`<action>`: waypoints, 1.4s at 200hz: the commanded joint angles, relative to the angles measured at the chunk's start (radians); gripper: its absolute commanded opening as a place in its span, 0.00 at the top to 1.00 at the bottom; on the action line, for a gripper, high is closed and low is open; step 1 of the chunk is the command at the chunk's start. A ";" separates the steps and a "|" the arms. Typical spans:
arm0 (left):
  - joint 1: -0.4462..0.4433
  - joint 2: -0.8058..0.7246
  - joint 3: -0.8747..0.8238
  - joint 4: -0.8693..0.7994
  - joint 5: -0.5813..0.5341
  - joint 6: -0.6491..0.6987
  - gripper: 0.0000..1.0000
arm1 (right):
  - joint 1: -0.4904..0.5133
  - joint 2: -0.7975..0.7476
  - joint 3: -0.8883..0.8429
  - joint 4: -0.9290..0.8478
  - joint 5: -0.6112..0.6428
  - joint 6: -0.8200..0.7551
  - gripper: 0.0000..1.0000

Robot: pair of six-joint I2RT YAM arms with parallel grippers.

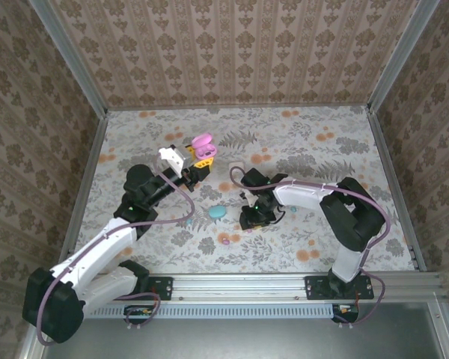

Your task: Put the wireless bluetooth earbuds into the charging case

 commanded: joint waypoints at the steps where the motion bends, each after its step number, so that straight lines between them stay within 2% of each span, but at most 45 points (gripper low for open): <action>1: 0.005 0.003 0.023 0.033 0.017 -0.007 0.61 | -0.030 -0.030 -0.036 0.023 -0.032 0.041 0.64; 26: 0.003 0.011 0.028 0.035 0.022 -0.006 0.61 | -0.040 -0.059 -0.047 0.020 -0.081 -0.005 0.61; 44: 0.000 0.019 0.029 0.039 0.020 -0.008 0.61 | -0.040 -0.058 -0.042 -0.017 -0.066 -0.061 0.61; 136: -0.002 0.033 0.037 0.037 0.022 -0.006 0.61 | -0.012 -0.010 -0.013 -0.033 -0.082 -0.088 0.63; 280: -0.003 0.035 0.033 0.039 0.017 -0.006 0.61 | 0.056 0.070 0.059 -0.089 0.024 -0.085 0.66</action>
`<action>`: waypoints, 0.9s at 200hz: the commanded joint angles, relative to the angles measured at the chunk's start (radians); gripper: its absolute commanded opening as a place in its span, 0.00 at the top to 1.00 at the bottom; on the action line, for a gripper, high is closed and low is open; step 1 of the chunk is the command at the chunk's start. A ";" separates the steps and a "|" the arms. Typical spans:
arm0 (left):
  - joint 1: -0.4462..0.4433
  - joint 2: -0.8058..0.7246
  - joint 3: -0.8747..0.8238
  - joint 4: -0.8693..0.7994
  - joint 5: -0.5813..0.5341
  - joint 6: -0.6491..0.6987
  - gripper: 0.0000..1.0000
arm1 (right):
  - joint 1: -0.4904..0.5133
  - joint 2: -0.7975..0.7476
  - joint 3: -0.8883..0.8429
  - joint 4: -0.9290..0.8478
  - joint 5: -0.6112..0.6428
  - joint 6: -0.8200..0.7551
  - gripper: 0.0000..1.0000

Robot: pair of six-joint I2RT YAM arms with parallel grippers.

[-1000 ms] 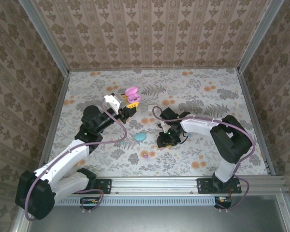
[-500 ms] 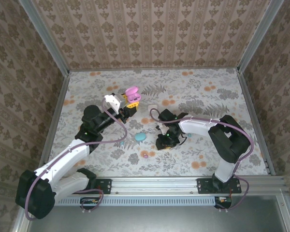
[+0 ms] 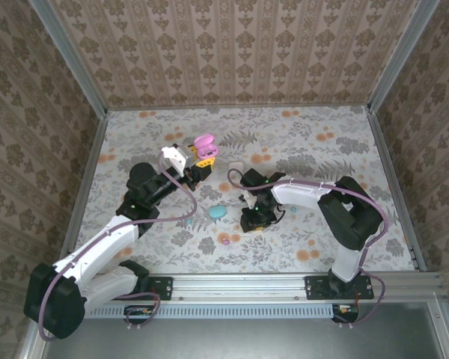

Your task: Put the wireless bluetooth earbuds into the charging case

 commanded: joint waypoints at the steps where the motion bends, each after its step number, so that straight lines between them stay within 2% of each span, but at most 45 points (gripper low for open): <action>1: -0.002 0.002 0.028 0.035 0.016 -0.006 0.61 | 0.033 0.044 0.019 -0.002 0.024 -0.010 0.66; 180: -0.004 0.004 0.030 0.034 0.013 -0.007 0.61 | 0.093 0.107 0.092 -0.024 0.085 0.051 0.66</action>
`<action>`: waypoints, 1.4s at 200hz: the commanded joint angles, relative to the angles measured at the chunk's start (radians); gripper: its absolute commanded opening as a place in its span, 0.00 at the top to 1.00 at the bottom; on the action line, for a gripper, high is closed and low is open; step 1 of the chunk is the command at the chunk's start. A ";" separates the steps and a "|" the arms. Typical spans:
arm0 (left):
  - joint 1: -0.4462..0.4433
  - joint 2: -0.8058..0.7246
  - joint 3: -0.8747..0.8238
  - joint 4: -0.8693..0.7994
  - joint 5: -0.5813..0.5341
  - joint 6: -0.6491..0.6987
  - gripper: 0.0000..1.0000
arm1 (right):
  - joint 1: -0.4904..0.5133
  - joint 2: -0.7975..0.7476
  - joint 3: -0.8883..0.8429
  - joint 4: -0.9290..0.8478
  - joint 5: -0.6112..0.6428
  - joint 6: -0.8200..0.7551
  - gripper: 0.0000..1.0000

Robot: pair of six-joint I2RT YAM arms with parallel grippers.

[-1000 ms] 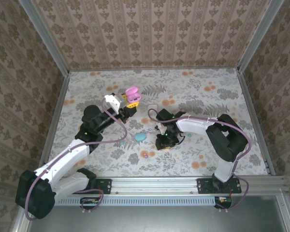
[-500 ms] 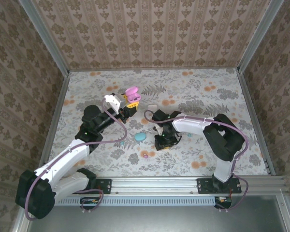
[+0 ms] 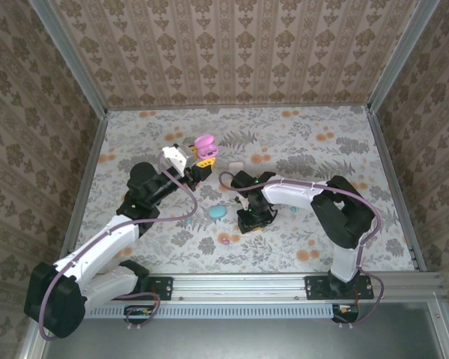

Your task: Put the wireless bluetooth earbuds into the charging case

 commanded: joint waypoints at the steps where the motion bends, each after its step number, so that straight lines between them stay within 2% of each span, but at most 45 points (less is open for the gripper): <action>1: -0.003 -0.002 0.030 0.034 0.014 -0.007 0.61 | 0.030 0.055 0.003 0.068 -0.026 0.021 0.66; 166: -0.004 0.004 0.031 0.033 0.009 -0.008 0.61 | 0.059 0.094 0.051 0.083 -0.041 0.030 0.69; 280: -0.004 0.016 0.034 0.034 0.011 -0.011 0.61 | 0.050 0.011 0.039 0.099 -0.005 0.049 0.79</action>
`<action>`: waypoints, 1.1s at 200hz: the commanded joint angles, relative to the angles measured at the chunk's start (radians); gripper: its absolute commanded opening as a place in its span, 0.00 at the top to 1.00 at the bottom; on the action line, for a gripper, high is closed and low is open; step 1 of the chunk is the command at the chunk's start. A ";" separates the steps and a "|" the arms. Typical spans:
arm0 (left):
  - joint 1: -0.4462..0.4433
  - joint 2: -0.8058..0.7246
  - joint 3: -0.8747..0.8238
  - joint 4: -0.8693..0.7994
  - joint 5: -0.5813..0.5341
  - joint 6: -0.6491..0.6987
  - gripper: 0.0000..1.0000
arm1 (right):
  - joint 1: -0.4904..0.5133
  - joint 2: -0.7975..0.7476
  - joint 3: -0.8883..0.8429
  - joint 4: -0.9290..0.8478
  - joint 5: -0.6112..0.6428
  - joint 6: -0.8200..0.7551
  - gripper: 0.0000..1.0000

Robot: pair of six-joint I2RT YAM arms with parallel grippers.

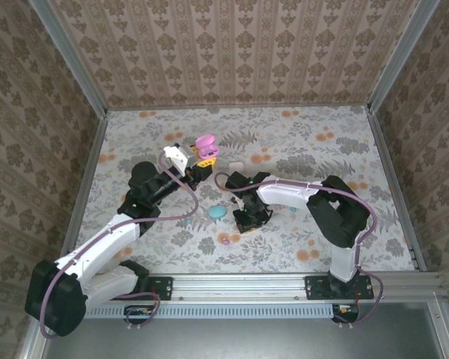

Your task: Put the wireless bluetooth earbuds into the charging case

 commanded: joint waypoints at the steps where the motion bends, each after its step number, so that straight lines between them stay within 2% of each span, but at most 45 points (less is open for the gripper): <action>1: -0.004 0.002 0.033 0.033 0.010 -0.010 0.60 | 0.016 -0.019 -0.009 0.113 -0.027 0.015 0.79; 31: -0.003 0.007 0.038 0.028 0.010 -0.006 0.61 | -0.006 -0.108 -0.040 0.121 -0.001 0.025 0.80; 82: -0.007 0.039 0.054 0.017 0.018 -0.006 0.61 | -0.109 -0.322 -0.088 0.068 0.039 0.027 0.80; 127: -0.035 0.117 0.086 -0.006 0.031 0.007 0.61 | -0.175 -0.532 0.013 -0.059 0.105 -0.014 0.79; 167: -0.084 0.193 0.106 0.027 0.041 0.014 0.62 | -0.184 -0.575 0.200 -0.161 0.146 -0.055 0.78; 220: -0.121 0.238 0.119 0.048 0.054 0.017 0.62 | -0.181 -0.569 0.325 -0.140 0.076 -0.071 0.78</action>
